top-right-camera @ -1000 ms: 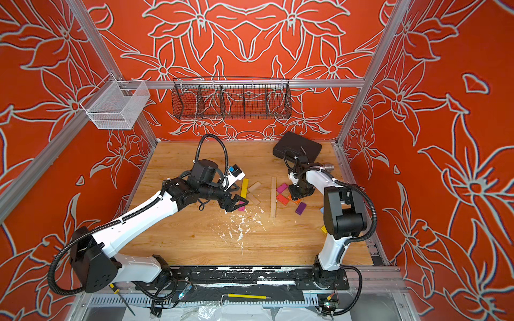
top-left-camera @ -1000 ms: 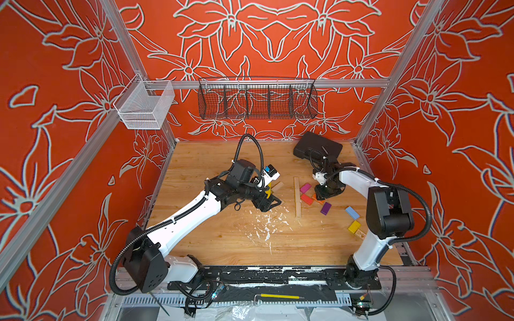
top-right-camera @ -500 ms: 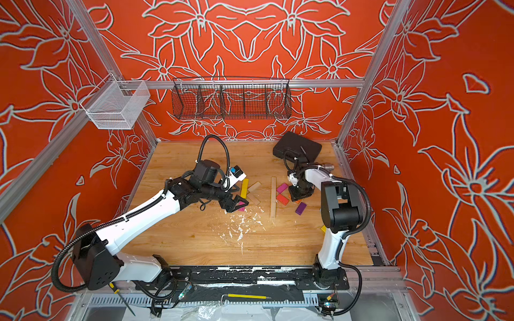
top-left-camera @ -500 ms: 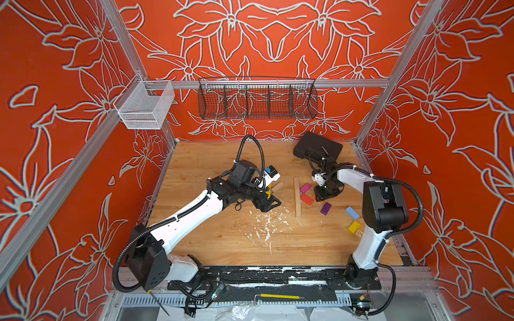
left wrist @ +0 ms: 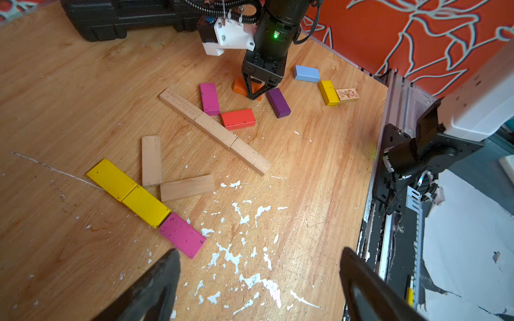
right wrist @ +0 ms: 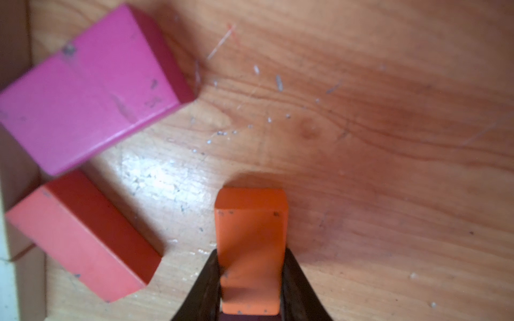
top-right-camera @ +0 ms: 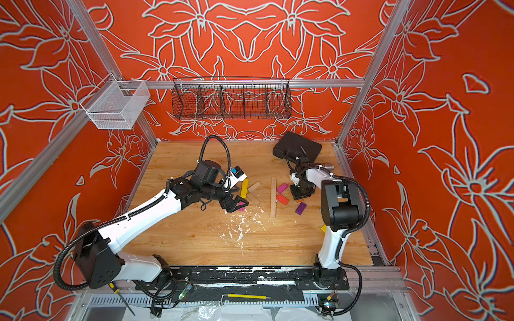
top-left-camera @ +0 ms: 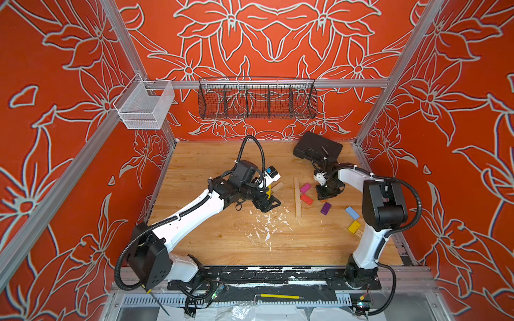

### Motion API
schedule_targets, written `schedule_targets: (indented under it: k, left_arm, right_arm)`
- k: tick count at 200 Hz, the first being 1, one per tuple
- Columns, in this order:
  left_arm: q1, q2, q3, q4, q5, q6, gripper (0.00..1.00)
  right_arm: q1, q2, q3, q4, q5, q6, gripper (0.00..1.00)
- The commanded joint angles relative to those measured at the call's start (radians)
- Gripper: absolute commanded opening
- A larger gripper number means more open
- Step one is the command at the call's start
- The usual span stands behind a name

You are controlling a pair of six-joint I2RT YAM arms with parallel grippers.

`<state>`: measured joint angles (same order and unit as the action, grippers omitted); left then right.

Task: Assemble the letter k with building blocks
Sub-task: Pick up the building block from the center of the board.

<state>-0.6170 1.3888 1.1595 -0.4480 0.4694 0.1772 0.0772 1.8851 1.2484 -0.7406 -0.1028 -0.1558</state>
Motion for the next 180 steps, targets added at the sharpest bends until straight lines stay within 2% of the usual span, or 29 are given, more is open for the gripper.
schedule_targets:
  k: [1, 43, 68, 91, 130, 180]
  left_arm:
    - [-0.001, -0.002, 0.022, -0.029, -0.029, 0.03, 0.88]
    - [-0.001, -0.07, -0.004, -0.009, -0.165, -0.004, 0.88]
    - [0.021, -0.122, -0.023, -0.032, -0.272, -0.096, 0.89]
    - [0.043, -0.178, -0.035, -0.084, -0.39, -0.206, 0.9]
    - [0.129, -0.309, -0.117, -0.139, -0.417, -0.39, 0.9]
    - [0.211, -0.394, -0.181, -0.217, -0.415, -0.434, 0.9]
  right_arm:
    - [-0.004, -0.008, 0.007, 0.02, 0.005, 0.076, 0.28]
    - [0.023, -0.154, -0.007, 0.062, -0.023, 0.347, 0.26]
    - [0.127, -0.248, 0.018, 0.042, 0.055, 0.502, 0.26]
    - [0.251, -0.273, 0.074, 0.025, 0.101, 0.661, 0.26]
    - [0.465, -0.198, 0.179, 0.067, 0.159, 0.853, 0.24]
    - [0.665, 0.052, 0.454, 0.038, 0.239, 0.942, 0.24]
